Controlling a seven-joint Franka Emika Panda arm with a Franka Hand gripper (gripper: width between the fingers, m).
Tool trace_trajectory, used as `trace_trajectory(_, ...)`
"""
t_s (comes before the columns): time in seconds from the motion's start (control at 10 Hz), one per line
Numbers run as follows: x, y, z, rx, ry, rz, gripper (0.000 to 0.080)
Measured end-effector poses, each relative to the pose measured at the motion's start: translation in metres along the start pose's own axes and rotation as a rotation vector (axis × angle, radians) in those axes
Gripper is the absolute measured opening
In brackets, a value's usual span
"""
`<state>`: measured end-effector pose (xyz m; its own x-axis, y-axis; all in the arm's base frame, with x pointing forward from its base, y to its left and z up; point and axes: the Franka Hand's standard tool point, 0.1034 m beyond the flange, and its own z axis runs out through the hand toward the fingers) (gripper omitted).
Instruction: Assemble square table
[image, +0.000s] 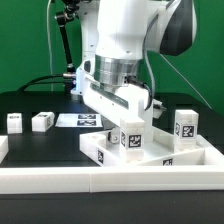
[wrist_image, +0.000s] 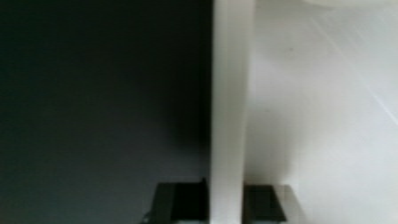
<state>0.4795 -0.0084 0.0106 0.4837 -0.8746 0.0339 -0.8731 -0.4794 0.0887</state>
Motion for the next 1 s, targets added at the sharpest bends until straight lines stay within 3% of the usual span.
trace_trajectory(0.6, 0.023, 0.004, -0.004, 0.017, 0.042, -0.305, 0.0074)
trace_trajectory(1.0, 0.033, 0.002, -0.005, 0.002, 0.061, -0.574, 0.0073)
